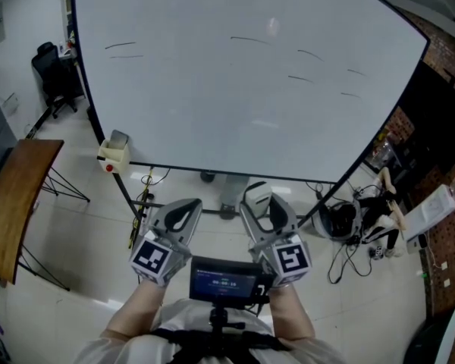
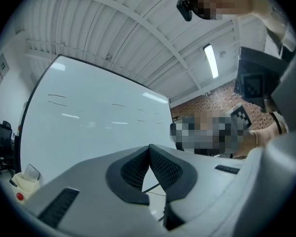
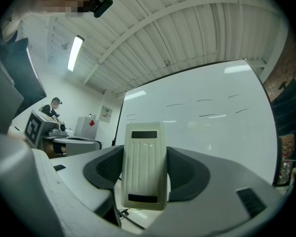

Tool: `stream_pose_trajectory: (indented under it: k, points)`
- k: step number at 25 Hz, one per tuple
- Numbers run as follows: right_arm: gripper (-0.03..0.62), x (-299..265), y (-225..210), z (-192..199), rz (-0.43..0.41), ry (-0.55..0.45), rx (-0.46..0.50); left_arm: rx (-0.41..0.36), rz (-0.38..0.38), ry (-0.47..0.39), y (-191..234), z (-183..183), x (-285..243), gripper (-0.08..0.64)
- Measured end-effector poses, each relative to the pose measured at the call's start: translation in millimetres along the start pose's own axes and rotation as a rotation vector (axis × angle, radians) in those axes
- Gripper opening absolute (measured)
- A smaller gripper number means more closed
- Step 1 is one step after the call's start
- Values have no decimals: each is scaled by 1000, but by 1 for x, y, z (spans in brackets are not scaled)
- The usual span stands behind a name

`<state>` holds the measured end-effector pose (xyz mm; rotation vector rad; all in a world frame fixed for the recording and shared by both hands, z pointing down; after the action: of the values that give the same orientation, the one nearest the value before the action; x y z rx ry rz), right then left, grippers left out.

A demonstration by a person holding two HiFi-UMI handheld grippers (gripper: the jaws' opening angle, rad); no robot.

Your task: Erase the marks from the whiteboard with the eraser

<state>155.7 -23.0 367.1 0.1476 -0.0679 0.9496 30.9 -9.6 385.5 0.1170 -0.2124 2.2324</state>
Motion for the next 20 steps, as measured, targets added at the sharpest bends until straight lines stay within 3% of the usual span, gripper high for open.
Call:
stream_pose_trajectory:
  k: [20]
  points:
    - [267, -20, 1, 3, 16, 20, -14, 12, 17, -2, 18, 3, -6, -6]
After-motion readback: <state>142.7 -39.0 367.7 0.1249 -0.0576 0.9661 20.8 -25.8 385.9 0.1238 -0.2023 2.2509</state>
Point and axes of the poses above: the fingertips, and each gripper's own axes: x backward along the fingers, y to its left, z out of its underside, the point moved 1 cm from there along x, backward along the fingers
